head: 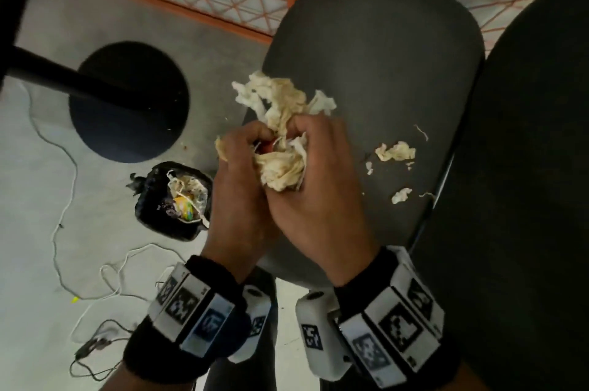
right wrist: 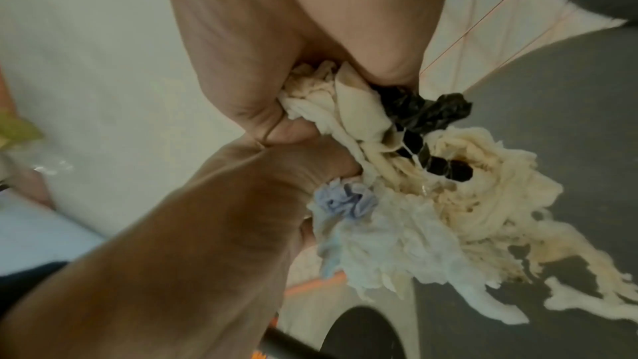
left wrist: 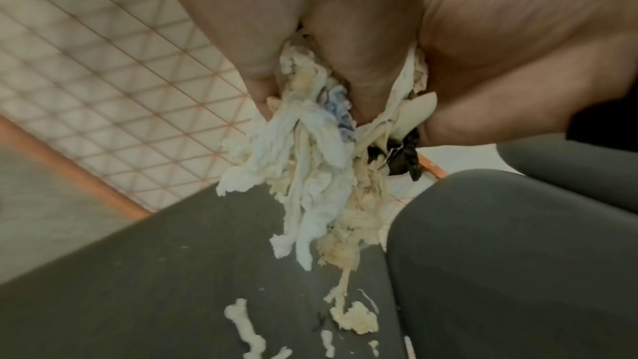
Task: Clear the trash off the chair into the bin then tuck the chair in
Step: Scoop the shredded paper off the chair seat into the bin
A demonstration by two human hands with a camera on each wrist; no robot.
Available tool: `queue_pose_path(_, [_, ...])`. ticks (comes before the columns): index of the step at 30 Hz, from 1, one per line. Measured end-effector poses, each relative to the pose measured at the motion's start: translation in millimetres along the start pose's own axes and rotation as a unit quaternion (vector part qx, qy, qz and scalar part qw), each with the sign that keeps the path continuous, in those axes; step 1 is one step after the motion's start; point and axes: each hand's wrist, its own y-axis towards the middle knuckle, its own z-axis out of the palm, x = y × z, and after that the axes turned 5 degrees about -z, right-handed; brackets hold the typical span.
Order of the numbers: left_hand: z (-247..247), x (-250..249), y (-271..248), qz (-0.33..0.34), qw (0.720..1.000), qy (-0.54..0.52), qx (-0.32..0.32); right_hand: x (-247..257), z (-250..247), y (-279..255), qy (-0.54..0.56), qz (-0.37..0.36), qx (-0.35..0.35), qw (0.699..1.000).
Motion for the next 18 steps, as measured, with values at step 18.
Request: queue_pose_path(18, [-122,384,10,-0.145,0.952,0.179,-0.202,-134,396,2,0.049,-0.015,0.269,0.962])
